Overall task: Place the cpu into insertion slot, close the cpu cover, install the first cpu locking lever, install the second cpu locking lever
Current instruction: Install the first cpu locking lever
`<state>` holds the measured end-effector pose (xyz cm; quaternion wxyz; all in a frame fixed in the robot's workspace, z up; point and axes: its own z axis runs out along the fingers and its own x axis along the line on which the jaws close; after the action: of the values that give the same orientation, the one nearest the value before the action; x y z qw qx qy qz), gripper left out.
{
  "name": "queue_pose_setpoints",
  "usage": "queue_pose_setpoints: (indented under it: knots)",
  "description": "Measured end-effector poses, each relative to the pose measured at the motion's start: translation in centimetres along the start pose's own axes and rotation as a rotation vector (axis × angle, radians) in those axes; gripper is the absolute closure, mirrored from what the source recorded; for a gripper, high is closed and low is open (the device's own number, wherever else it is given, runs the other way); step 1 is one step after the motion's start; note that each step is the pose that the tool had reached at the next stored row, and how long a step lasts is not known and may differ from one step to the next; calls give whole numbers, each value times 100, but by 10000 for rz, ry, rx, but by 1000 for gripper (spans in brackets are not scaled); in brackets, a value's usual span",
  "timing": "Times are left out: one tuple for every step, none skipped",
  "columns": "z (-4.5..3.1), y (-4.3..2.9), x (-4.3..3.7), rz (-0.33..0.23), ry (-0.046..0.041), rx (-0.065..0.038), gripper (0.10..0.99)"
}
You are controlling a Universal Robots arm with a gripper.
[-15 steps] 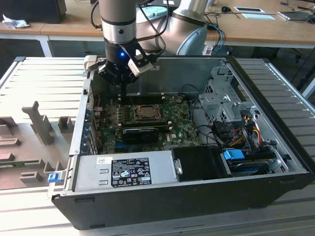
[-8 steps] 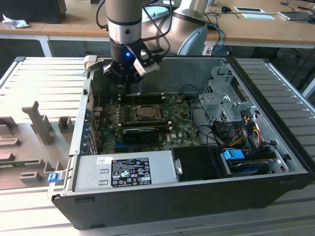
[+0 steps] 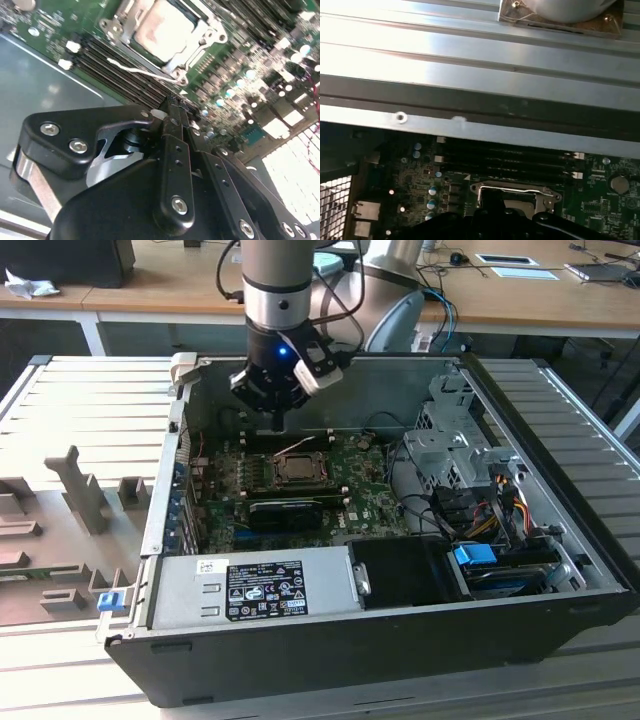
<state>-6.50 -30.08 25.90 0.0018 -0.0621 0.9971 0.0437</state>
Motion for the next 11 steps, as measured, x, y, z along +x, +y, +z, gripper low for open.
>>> queue_pose_setpoints:
  knots:
    - [3,-3,-17,0,-4,-47,980]
    - [8,-5,-28,0,-22,-209,980]
    - [30,-12,-34,-1,-39,-316,980]
    - [56,-19,-36,10,-43,-357,980]
    - [109,-28,-64,71,-49,-365,980]
    - [145,-34,-87,119,-54,-364,980]
    - [166,-37,-98,138,-57,-365,980]
    - [196,-41,-107,141,-57,-365,980]
    - [231,-44,-107,141,-57,-364,980]
    - [267,-47,-112,140,-58,-365,980]
    - [275,-46,-119,141,-57,-364,980]
